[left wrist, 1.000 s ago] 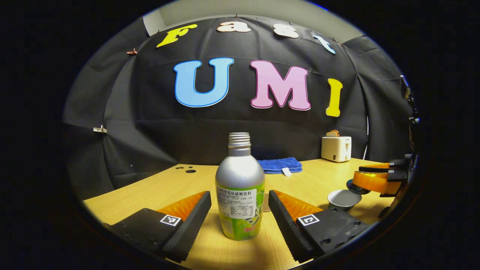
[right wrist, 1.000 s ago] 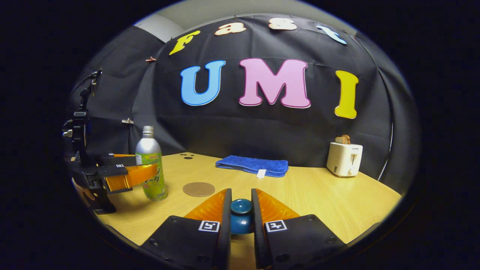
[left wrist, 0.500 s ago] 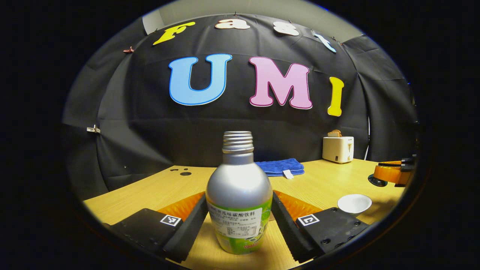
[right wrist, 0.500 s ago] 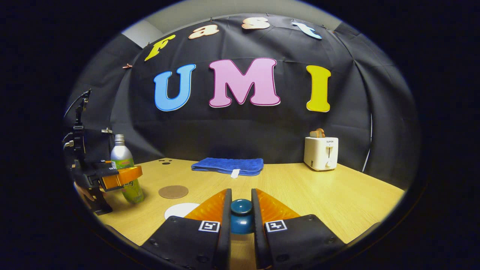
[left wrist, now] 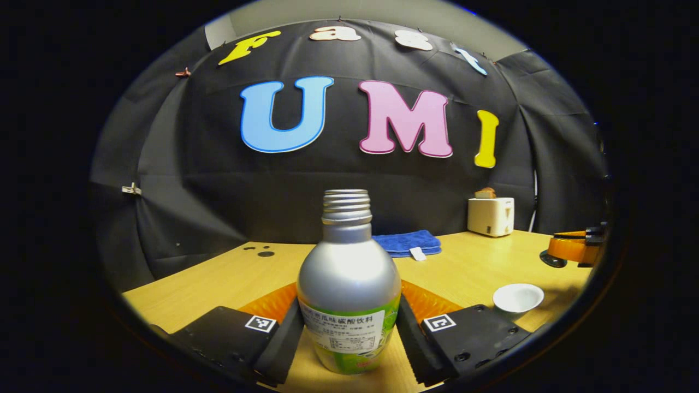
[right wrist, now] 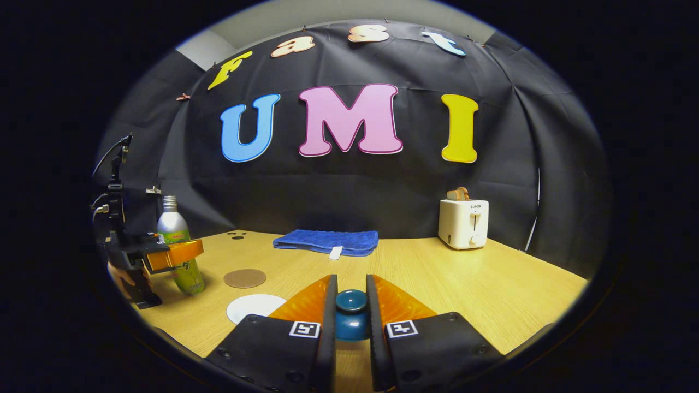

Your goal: Open the teacup lid with one hand, grasp the water bottle and pour water into the teacup with the other hand; after pouring, place the water bottle on the coaster and then close the teacup lid.

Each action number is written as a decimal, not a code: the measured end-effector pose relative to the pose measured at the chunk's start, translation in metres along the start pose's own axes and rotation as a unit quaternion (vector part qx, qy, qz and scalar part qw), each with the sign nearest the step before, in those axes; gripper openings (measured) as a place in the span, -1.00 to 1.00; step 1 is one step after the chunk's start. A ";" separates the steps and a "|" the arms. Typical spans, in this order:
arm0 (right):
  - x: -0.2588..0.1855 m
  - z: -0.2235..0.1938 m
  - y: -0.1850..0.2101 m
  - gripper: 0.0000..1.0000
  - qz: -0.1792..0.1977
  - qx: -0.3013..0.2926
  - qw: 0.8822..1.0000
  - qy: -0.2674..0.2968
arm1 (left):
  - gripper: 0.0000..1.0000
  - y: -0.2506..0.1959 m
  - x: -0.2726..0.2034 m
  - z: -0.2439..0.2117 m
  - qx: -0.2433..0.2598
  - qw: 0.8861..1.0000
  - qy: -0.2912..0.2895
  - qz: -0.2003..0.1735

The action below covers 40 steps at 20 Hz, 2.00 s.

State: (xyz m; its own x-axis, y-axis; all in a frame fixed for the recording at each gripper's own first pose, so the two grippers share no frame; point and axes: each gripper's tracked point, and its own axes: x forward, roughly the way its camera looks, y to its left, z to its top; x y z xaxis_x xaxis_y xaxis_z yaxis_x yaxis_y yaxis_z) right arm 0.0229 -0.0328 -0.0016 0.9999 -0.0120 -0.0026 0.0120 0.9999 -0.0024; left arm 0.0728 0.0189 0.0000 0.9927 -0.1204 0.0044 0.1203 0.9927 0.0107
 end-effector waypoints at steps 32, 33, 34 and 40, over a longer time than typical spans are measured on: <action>-0.001 0.002 -0.045 -0.41 -0.027 0.000 1.000 -0.002 | 0.58 -0.088 0.011 0.004 0.762 0.636 -0.036 -0.115; -0.001 0.002 -0.045 -0.41 -0.027 0.000 1.000 -0.002 | 0.58 -0.089 0.010 0.004 0.768 0.629 -0.037 -0.116; -0.001 0.002 -0.045 -0.41 -0.027 0.000 1.000 -0.002 | 0.58 -0.089 0.010 0.002 0.772 0.624 -0.035 -0.118; -0.001 0.002 -0.045 -0.41 -0.027 0.000 1.000 -0.001 | 0.58 -0.090 0.012 -0.002 0.795 0.593 -0.023 -0.126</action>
State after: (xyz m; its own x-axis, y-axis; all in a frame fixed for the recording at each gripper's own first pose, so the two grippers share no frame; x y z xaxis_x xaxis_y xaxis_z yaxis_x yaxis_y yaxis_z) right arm 0.0211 -0.0779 0.0003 0.9978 -0.0662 0.0004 0.0662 0.9978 -0.0025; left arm 0.0739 -0.0716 -0.0026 0.9386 -0.2992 -0.1716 0.0721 -0.3164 0.9459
